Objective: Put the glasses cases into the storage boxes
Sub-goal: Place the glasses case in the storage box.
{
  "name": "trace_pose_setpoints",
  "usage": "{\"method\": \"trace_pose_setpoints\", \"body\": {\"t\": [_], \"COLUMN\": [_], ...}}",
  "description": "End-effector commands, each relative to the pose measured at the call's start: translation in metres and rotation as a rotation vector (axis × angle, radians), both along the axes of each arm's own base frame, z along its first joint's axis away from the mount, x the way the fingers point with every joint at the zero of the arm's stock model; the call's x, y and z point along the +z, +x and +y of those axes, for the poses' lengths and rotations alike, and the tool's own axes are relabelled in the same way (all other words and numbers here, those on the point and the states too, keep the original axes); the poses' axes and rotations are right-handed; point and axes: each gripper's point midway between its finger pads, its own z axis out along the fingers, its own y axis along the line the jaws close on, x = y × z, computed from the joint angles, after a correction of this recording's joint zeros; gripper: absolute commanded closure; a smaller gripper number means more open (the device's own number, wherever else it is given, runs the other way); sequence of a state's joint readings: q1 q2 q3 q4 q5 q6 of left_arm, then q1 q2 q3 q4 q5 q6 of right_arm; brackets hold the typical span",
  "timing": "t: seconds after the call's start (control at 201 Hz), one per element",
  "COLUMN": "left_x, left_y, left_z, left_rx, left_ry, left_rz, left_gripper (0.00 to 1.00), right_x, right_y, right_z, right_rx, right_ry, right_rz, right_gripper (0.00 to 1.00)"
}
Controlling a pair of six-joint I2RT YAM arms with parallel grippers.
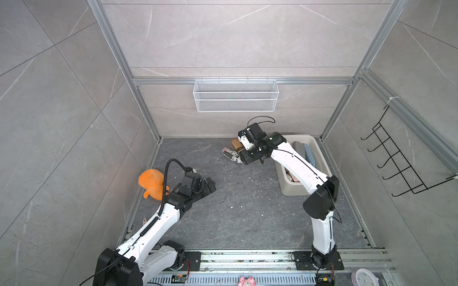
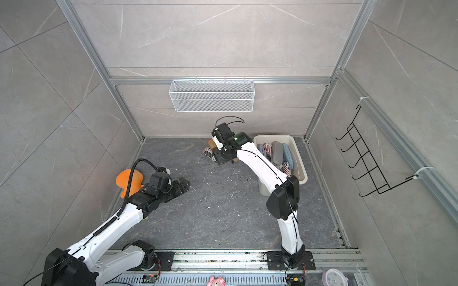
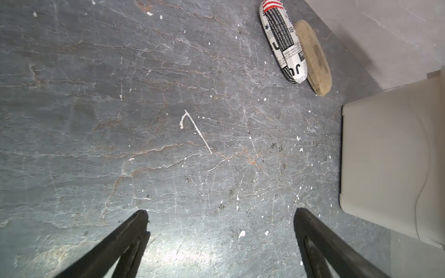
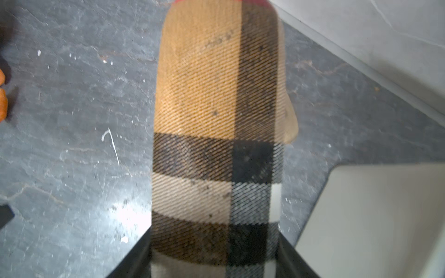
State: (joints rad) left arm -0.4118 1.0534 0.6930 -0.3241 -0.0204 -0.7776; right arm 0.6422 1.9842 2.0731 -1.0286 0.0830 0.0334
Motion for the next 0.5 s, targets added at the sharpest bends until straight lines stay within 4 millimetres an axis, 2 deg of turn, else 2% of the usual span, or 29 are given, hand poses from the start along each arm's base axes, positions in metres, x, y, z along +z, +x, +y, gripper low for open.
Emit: {"method": "trace_pose_setpoints", "body": {"t": [0.0,0.07,0.279,0.409,0.498], "left_x": [0.011,0.013,0.015,0.018,0.021], "left_y": [0.009,0.011,0.017,0.024,0.027], "left_z": [-0.012,-0.016,-0.028,-0.041,-0.047], "left_rx": [-0.048,-0.062,-0.105,-0.147,-0.162], "left_ry": [-0.040,-0.049,-0.081,-0.093,-0.102], "left_rz": [-0.048,-0.051,-0.070,-0.072,-0.069], "left_gripper": [0.04,0.04,0.06,0.07,0.07], "right_x": [0.037,0.040,0.038,0.018,0.003], "right_y": [-0.003,-0.009,-0.023,-0.031,-0.033], "right_z": [-0.025,-0.052,-0.152,-0.195,-0.215], "right_rx": [-0.075,-0.126,-0.352,-0.471,-0.535], "right_ry": [0.064,0.066,0.085,0.069,0.068], "right_rz": [-0.098,-0.108,-0.105,-0.077,-0.048], "right_gripper": [0.42,0.43,0.42,0.41,0.41]}}
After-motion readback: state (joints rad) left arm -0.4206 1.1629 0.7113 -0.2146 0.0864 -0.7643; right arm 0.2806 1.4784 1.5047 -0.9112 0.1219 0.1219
